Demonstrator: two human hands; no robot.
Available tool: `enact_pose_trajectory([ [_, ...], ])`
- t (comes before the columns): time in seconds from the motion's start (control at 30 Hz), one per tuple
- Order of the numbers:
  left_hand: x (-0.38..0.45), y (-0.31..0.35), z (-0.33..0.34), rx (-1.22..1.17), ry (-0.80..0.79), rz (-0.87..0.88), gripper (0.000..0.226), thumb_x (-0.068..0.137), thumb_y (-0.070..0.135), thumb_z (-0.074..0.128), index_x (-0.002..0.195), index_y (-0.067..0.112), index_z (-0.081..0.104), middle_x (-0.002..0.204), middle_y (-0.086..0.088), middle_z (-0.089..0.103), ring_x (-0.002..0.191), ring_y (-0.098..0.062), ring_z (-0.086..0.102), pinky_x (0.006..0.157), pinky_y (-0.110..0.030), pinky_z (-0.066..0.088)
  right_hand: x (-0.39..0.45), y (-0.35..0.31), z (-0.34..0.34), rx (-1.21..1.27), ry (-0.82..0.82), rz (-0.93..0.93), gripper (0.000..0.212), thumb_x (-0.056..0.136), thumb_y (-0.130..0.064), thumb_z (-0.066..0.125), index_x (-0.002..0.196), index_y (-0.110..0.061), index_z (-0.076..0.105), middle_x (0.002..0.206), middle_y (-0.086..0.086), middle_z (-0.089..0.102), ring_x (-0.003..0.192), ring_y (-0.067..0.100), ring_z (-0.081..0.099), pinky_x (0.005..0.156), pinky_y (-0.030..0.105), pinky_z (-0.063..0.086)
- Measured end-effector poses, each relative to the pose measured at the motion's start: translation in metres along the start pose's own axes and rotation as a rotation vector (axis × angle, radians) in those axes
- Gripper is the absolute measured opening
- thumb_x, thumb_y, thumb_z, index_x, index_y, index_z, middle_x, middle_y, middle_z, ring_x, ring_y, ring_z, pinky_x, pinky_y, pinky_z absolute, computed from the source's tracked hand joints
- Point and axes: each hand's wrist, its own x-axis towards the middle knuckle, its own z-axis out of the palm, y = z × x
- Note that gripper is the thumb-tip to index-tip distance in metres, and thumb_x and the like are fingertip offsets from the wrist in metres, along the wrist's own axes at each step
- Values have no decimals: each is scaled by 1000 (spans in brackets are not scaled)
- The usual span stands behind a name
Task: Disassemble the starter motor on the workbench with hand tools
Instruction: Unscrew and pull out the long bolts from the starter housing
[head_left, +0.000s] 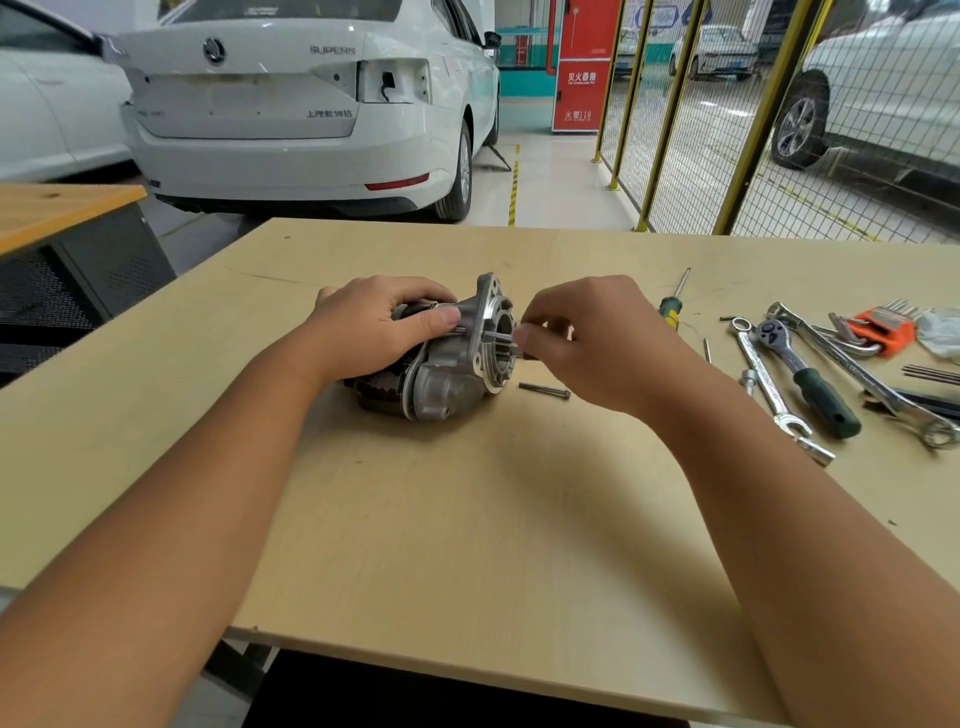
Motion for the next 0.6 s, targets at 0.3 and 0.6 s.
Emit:
enact_pose_trajectory([
  [0.3, -1, 0, -1, -11, -10, -7, 62, 68, 86, 44, 119, 58, 65, 104, 40, 60, 116, -7, 53, 115, -49, 31, 5, 3, -2, -77, -27, 46, 16, 98, -25, 62, 92, -16, 74, 87, 1, 65, 83, 21, 57, 71, 35, 49],
  [0.6, -1, -1, -1, -7, -19, -3, 62, 64, 86, 48, 118, 60, 63, 103, 44, 58, 111, -6, 51, 115, -49, 32, 2, -1, 1, -86, 9, 52, 22, 85, -30, 78, 75, -31, 59, 80, -9, 60, 79, 17, 59, 69, 36, 53],
])
